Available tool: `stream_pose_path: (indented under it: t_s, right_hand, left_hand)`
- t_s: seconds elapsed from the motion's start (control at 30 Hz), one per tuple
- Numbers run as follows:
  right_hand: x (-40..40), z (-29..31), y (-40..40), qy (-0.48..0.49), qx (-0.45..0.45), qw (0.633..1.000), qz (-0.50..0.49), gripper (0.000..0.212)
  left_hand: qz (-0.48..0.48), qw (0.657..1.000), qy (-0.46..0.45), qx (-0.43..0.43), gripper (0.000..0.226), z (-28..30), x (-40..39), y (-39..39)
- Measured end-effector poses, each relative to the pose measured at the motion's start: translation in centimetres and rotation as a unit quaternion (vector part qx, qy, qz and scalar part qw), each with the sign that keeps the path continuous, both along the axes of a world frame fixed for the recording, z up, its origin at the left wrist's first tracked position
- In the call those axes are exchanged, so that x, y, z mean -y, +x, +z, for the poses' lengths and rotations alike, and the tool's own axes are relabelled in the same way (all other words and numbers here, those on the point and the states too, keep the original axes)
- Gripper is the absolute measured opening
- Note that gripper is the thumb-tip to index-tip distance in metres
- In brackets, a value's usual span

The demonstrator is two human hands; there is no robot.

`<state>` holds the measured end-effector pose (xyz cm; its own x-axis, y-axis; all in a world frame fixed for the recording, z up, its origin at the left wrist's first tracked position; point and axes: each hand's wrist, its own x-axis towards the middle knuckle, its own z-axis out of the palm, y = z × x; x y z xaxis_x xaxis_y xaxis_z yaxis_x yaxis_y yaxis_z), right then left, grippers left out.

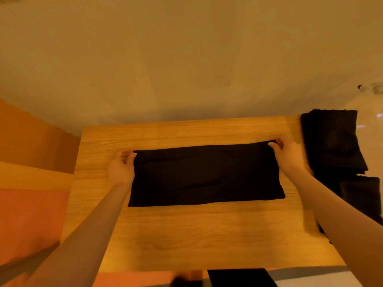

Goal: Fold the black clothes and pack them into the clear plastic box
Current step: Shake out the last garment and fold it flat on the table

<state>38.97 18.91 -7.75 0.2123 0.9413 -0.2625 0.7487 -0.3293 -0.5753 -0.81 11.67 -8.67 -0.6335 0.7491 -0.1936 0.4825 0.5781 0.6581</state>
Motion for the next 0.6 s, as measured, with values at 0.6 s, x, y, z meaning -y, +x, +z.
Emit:
stream_pose_path:
  t_s: [0.6]
  right_hand:
    - [10.3, -3.8, -0.1, -0.034, 0.236, 0.945, 0.223, 0.077]
  left_hand:
    - [-0.310, 0.903, -0.143, -0.260, 0.061, -3.2, 5.5, 5.9]
